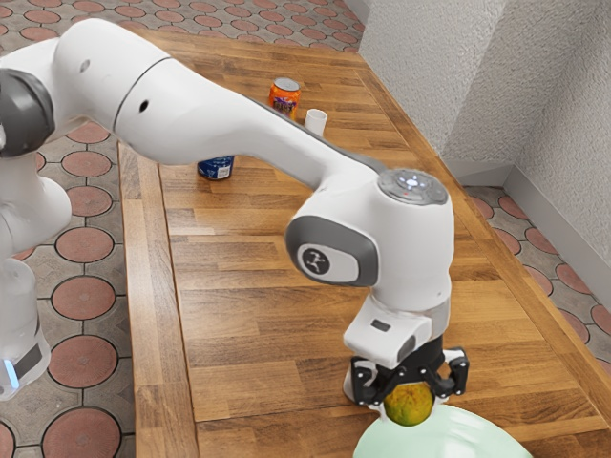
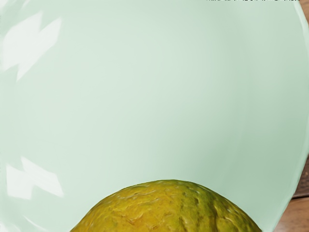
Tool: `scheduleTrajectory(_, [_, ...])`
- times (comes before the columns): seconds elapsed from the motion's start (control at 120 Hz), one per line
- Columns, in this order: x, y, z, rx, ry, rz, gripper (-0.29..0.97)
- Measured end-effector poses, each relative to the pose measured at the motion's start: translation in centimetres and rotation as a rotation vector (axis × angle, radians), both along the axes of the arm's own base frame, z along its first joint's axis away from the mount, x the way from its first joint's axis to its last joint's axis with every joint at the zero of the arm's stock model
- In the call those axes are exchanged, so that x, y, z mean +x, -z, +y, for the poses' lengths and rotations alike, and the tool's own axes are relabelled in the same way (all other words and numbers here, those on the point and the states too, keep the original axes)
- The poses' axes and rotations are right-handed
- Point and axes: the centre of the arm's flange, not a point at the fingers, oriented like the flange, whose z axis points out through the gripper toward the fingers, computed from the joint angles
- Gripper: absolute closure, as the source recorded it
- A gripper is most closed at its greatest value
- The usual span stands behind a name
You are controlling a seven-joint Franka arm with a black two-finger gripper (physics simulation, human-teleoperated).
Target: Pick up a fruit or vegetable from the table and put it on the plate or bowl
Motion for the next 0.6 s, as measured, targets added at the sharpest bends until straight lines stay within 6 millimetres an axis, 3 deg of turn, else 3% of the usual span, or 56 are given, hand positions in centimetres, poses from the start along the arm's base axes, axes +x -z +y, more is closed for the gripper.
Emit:
scheduleTrajectory(0.2, [0.5,1.1,-0.8,-0.002,-0.002,0.005,0.34])
scheduleTrajectory(0.358, [0.8,1.0,-1.1,-0.014,-0.005,-0.004,0.33])
scheduleTrajectory(0.467, [1.1,1.8,-2.5,-0.018,0.001,0.000,0.34])
scheduleTrajectory(0.6, [2.5,2.5,-2.6,-0.023,-0.014,-0.007,0.33])
